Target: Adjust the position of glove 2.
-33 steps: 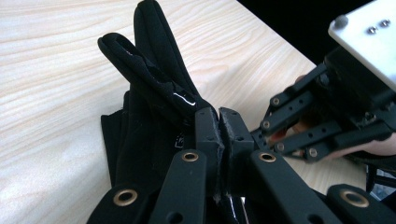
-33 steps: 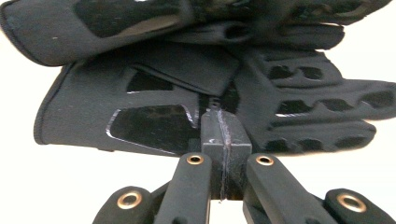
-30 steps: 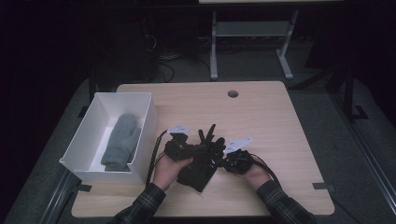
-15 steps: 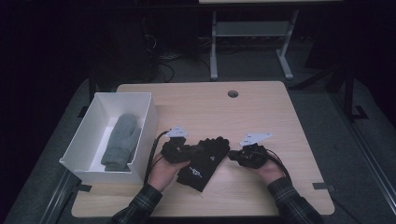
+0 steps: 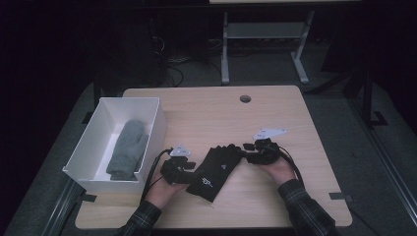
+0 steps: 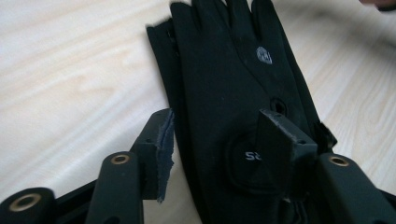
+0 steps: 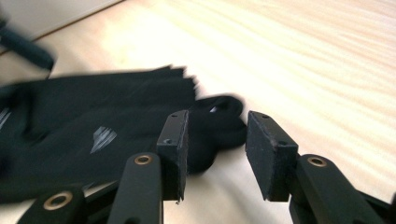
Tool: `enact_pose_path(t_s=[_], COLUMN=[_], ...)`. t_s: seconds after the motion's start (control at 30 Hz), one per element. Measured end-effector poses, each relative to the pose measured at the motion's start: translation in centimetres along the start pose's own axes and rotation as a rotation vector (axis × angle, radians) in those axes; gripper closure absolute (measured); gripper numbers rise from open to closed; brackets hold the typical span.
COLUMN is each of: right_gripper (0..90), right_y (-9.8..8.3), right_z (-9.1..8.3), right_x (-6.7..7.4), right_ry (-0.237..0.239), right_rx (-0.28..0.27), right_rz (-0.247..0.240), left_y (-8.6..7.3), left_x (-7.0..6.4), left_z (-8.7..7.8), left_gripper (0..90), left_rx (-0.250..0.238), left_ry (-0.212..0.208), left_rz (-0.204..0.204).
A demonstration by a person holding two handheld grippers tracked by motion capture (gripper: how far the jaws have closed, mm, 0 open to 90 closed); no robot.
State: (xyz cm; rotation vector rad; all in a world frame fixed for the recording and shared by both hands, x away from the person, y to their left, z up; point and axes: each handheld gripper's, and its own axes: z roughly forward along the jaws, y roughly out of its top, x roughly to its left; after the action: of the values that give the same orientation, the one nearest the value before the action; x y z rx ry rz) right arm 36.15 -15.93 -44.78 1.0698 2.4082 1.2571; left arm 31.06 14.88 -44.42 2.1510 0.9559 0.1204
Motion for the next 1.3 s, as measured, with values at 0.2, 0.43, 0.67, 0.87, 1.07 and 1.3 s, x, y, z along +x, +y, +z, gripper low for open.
enact_pose_path(t_s=[0.2, 0.43, 0.67, 0.87, 1.07, 1.3], right_gripper=[63.0, 73.6, 90.0, 69.3, 67.9, 77.5], right_y=[0.8, 0.3, 0.1, 0.4, -0.1, -0.5], right_z=[2.9, 3.6, 3.7, 3.2, 3.8, 4.0], right_x=[-1.4, -2.1, -1.9, -2.3, -2.9, -3.6], right_ry=[-0.004, 0.038, 0.040, 0.039, 0.080, 0.148], right_rx=[0.029, 0.048, 0.058, 0.028, 0.044, 0.043], right_rz=[0.030, 0.069, 0.053, 0.068, 0.104, 0.150], left_y=[-0.2, -0.3, -0.1, 0.1, 0.0, 0.0], left_x=[0.3, 0.6, 0.5, 0.1, 0.2, 0.3], left_z=[0.4, 0.8, 0.7, 0.3, 0.7, 1.1], left_gripper=[47.9, 62.7, 85.8, 86.1, 86.0, 86.1], left_rx=[0.027, 0.037, 0.039, 0.030, 0.048, 0.075], left_ry=[-0.012, -0.071, -0.086, -0.083, -0.078, -0.066], left_rz=[0.000, -0.010, -0.008, 0.012, 0.014, 0.043])
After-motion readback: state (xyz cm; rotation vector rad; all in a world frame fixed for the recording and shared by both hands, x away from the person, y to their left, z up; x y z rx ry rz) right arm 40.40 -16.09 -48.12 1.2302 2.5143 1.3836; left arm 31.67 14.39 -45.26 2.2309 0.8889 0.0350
